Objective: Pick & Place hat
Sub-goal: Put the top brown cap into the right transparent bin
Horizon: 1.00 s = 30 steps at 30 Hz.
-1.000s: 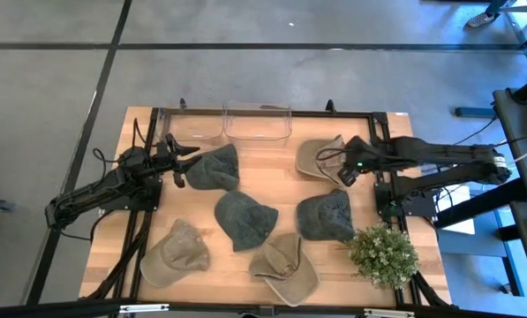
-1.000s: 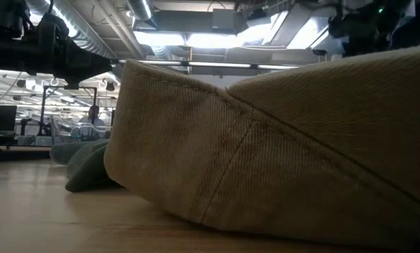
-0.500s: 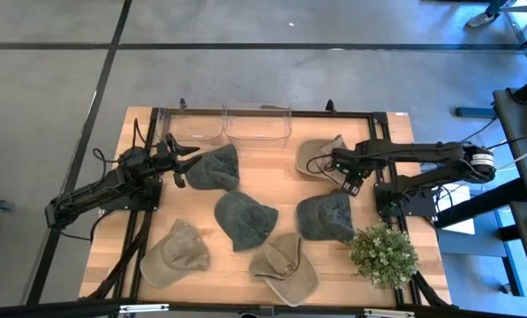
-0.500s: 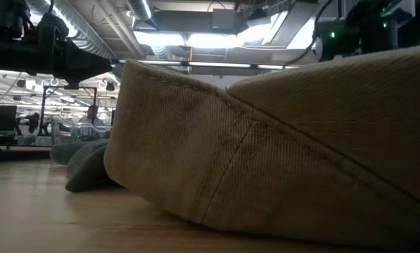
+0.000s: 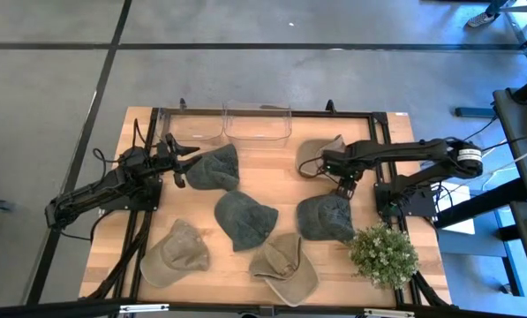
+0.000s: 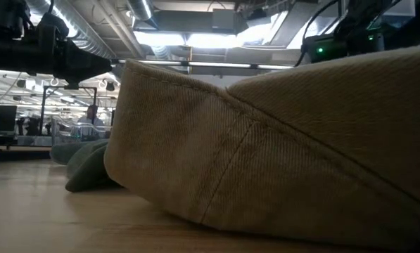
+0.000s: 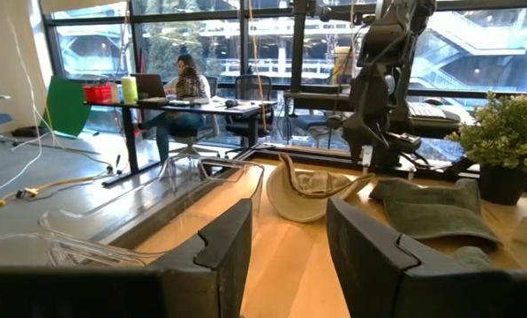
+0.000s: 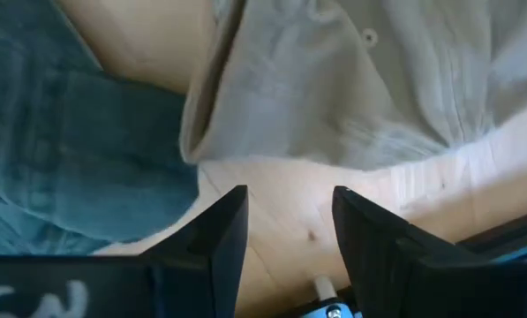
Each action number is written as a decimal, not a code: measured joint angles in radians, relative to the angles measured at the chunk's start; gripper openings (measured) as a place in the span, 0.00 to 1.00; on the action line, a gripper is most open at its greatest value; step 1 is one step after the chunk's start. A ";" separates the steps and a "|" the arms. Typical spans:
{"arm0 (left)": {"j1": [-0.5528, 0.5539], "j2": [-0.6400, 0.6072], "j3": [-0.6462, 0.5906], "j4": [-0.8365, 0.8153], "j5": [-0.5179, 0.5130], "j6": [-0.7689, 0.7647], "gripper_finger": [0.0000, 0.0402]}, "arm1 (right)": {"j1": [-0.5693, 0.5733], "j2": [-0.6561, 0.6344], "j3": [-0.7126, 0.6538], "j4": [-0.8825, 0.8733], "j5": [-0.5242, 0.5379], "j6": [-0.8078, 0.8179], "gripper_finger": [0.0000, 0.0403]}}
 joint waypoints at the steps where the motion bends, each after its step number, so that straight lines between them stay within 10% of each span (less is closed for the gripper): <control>1: 0.000 0.000 0.000 0.000 0.000 0.000 0.36 | 0.000 0.013 0.014 0.004 0.000 0.005 0.42; 12: 0.000 0.000 0.000 0.000 -0.001 0.000 0.36 | 0.000 0.122 0.183 0.019 0.177 -0.303 0.42; 30: 0.000 0.000 0.000 0.000 -0.002 0.000 0.36 | -0.009 0.126 -0.023 0.001 0.246 -0.814 0.42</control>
